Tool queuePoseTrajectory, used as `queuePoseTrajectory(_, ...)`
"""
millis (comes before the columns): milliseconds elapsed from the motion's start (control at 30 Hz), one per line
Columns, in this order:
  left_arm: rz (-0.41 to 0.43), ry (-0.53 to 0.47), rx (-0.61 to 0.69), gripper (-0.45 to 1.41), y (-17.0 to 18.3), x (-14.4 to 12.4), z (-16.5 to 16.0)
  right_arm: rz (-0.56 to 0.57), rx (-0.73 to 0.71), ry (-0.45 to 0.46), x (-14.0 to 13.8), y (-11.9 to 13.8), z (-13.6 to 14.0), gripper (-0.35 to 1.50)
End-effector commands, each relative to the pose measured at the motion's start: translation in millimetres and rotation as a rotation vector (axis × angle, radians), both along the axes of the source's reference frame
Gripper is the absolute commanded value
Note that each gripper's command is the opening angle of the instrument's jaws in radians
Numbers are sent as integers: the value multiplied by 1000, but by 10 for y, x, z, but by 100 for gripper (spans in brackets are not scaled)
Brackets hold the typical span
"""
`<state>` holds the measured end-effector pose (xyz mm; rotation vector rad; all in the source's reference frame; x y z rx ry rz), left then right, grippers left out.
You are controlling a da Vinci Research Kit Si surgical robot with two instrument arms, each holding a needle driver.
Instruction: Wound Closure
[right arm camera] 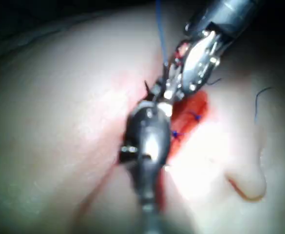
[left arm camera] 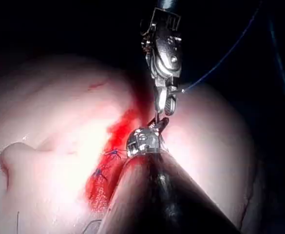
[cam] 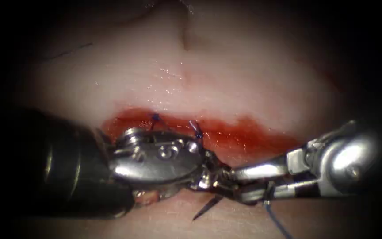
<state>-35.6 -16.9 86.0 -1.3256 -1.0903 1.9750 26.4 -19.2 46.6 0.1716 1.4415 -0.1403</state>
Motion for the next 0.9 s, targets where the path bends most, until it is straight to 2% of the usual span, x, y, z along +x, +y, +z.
queuePoseTrajectory(33, -16, 1, -1, -45, -3, -3, 5, 45, 28, -21, 5, -9, 4, 61)
queuePoseTrajectory(67, -35, -1, -5, -35, 0, -1, 5, 90, 51, -42, 5, -8, 4, 88)
queuePoseTrajectory(100, -57, -7, -7, -32, 3, 1, 6, 117, 72, -55, 5, -8, 4, 100)
queuePoseTrajectory(300, -204, -35, -11, -32, 23, 15, 6, 296, 138, -102, 6, -2, 4, 125)
queuePoseTrajectory(467, -287, -62, 10, -32, 29, 21, 3, 446, 140, -144, 5, 3, 7, 123)
queuePoseTrajectory(600, -318, -67, 22, -32, 28, 20, 2, 536, 134, -188, 3, 9, 12, 116)
queuePoseTrajectory(900, -314, -70, 25, -32, 25, 15, 1, 602, 120, -220, 6, 16, 13, 98)
